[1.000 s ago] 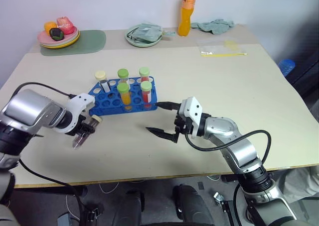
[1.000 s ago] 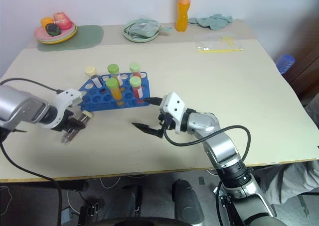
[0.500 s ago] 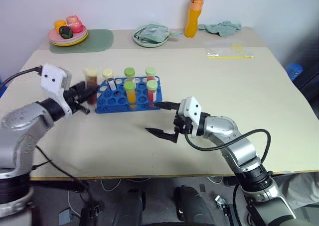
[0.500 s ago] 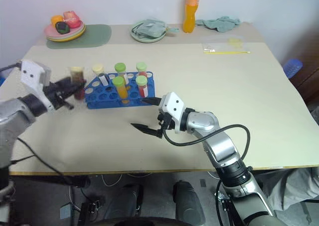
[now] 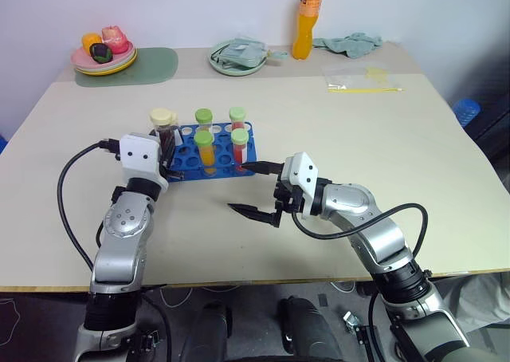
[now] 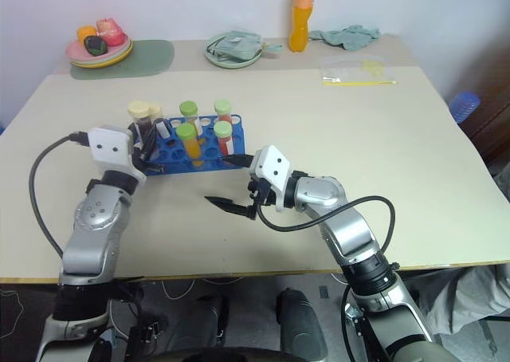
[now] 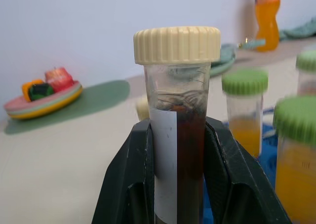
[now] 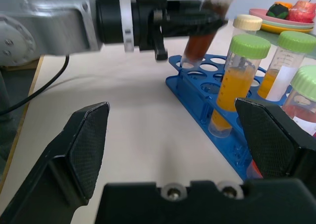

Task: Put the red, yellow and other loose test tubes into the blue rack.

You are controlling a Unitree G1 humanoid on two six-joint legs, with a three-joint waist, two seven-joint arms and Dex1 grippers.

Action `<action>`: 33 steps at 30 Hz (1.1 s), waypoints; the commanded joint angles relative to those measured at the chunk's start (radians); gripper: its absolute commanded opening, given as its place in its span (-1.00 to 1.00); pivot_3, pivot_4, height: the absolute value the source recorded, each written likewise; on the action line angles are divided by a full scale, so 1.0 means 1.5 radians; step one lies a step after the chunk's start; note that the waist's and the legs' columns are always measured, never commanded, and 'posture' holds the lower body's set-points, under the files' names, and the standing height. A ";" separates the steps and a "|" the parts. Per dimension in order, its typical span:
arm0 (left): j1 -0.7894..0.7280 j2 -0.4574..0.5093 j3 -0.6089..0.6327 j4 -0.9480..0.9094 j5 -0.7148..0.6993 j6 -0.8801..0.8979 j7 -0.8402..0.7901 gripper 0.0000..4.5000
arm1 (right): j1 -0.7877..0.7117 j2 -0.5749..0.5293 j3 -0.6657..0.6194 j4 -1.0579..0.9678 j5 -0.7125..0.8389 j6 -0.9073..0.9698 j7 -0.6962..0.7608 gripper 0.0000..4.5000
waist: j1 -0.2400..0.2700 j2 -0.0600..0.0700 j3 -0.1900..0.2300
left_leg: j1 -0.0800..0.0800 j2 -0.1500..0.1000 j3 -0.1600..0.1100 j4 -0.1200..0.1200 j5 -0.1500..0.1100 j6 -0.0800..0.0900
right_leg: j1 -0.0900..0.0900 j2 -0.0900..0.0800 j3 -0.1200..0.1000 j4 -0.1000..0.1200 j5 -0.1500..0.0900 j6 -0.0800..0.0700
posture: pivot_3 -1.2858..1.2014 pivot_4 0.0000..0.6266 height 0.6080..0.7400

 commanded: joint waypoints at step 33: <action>0.230 0.130 0.249 -0.228 -0.293 0.111 -0.174 0.80 | 0.014 -0.133 -0.204 -0.007 0.129 0.097 0.031 1.00 | 0.001 0.000 0.000 | 0.000 0.000 0.000 0.000 0.000 0.000 | 0.001 0.000 0.000 0.000 0.000 0.000 | 0.03 -0.52 1.00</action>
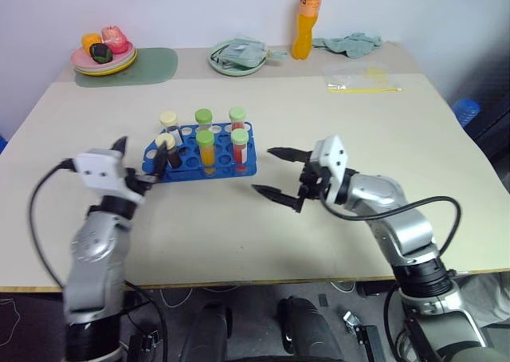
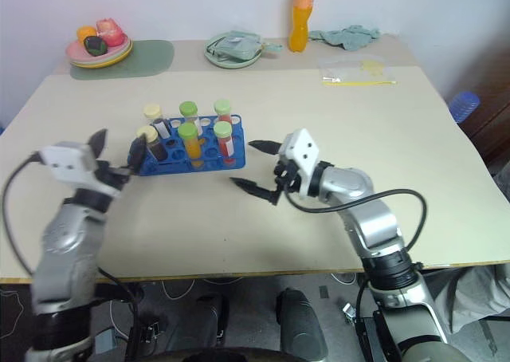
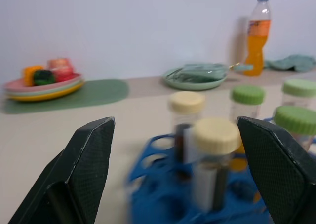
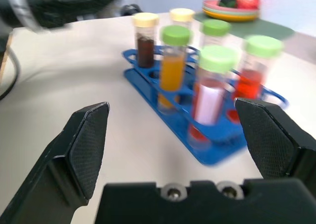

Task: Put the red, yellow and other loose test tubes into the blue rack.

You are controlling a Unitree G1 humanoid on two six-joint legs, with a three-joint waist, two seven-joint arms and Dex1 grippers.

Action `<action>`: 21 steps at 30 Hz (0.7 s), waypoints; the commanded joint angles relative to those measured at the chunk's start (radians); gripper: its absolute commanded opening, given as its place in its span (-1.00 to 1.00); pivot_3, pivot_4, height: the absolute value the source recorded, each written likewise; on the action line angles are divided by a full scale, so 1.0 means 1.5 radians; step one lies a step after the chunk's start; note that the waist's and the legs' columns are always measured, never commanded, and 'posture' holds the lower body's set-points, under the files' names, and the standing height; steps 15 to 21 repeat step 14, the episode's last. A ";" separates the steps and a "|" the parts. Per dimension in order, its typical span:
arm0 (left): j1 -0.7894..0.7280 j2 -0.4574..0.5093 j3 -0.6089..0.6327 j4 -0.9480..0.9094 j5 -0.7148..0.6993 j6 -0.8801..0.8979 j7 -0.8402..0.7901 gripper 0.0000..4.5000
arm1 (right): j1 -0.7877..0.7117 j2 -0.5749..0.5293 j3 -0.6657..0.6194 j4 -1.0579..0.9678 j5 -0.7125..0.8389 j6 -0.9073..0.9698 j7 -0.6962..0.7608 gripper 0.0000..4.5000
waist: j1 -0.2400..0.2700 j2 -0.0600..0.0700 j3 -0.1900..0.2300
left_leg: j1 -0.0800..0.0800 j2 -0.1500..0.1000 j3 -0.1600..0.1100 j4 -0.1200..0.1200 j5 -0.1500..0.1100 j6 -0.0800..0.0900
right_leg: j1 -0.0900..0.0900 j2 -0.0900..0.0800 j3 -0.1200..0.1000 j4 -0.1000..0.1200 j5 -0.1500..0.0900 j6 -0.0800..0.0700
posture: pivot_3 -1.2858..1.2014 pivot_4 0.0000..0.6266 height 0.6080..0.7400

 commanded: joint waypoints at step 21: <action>0.217 0.119 0.121 -0.008 -0.039 0.084 -0.152 0.80 | 0.063 -0.133 -0.088 0.047 0.000 0.025 0.025 1.00 | 0.000 0.000 0.000 | 0.001 0.000 0.001 0.000 0.000 0.000 | 0.002 0.001 0.000 -0.001 0.000 0.000 | 0.03 -0.52 1.00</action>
